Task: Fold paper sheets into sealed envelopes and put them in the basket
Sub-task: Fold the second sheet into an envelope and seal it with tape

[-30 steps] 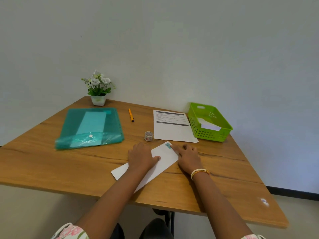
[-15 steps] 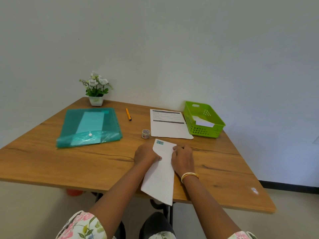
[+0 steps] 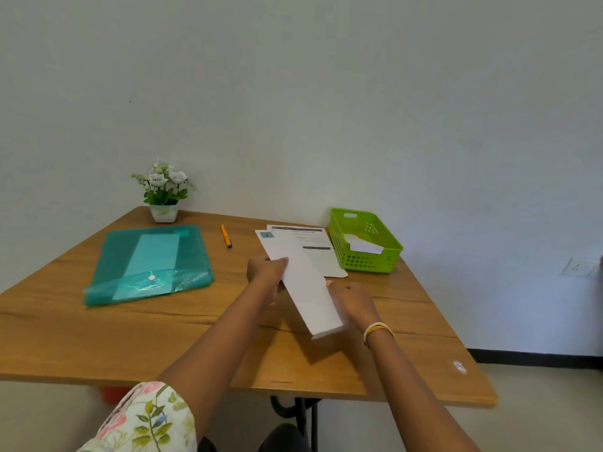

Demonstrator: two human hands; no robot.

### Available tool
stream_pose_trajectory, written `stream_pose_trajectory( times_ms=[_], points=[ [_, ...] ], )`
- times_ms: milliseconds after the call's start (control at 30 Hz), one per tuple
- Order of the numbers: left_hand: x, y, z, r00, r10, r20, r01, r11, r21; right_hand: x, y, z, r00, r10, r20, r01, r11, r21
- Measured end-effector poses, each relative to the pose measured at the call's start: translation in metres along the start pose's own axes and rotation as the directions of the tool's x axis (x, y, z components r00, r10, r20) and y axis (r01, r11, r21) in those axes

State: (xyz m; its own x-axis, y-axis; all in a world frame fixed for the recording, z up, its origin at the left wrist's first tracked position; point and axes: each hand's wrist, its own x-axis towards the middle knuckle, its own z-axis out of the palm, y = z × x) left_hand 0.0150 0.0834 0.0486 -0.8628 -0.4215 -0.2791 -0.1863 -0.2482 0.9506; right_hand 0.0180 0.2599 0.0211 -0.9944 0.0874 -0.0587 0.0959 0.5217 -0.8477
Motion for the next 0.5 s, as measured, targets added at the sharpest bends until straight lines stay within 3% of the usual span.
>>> stream_pose_trajectory(
  times_ms=[133, 200, 367, 500],
  points=[
    [-0.001, 0.020, 0.020, 0.999, -0.029, 0.020, 0.031, 0.995, -0.097, 0.003, -0.014, -0.016, 0.979, 0.161, 0.128, -0.198, 0.905, 0.377],
    [-0.004, 0.028, 0.032, 0.995, -0.016, 0.101, 0.026, 0.995, -0.100, 0.008, -0.016, -0.021, 0.983, 0.146, 0.109, -0.181, 0.852, 0.491],
    [-0.017, 0.031, 0.055, 0.911, 0.011, 0.412, -0.015, 1.000, 0.007, 0.028, -0.026, -0.038, 0.989, 0.140, -0.050, -0.079, 0.781, 0.620],
    [-0.020, 0.025, 0.075, 0.864, 0.074, 0.498, -0.116, 0.992, 0.055, 0.048, -0.035, -0.050, 0.972, 0.185, -0.147, -0.047, 0.762, 0.646]
  ],
)
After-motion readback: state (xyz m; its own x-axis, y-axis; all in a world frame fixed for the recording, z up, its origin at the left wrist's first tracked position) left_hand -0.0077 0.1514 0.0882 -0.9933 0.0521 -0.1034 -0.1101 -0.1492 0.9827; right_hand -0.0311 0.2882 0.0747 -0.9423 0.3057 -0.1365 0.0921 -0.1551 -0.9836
